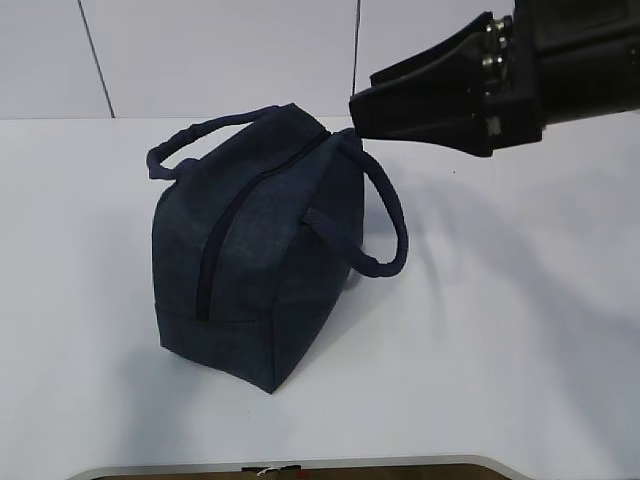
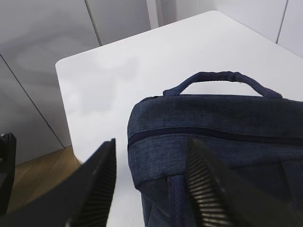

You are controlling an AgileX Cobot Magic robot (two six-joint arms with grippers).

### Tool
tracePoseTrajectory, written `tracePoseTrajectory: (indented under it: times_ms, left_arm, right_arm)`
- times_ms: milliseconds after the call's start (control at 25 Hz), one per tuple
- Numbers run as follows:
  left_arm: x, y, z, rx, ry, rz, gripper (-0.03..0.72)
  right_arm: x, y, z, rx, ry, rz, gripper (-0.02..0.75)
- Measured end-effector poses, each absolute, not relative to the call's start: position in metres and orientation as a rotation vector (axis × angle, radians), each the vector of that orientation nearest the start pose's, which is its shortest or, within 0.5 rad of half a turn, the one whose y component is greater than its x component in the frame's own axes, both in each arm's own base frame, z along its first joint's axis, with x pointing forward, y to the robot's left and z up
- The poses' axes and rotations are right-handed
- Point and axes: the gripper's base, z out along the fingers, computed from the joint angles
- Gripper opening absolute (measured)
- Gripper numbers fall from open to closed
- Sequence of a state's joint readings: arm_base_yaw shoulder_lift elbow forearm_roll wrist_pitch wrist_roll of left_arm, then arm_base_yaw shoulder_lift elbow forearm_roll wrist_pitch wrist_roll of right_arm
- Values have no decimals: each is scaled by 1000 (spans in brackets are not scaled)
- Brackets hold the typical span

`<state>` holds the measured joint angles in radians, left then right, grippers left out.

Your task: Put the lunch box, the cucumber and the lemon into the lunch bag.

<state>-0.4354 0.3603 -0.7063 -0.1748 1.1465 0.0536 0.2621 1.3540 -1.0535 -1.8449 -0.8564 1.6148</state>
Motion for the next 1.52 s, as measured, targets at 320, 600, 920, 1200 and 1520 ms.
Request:
tracePoseTrajectory:
  times_ms: [320,600,920,1200,1520]
  left_arm:
    - [-11,-8,302,534,2063,-396,242]
    - [-19,-3,285,536,2053,-384,242]
    - [-11,-6,276,529,2059,-368,242]
    - [-9,-5,275,511,2056,-353,242]
    - [-8,-6,275,306,2085,-235,242]
  right_arm:
    - [254,137,343,-1056,1700,781,388]
    - [255,136,344,-1048,1700,771,388]
    - [255,135,341,-1039,1711,764,388]
    - [255,135,337,-1031,1723,752,389]
    - [259,133,338,-1006,1726,709,388]
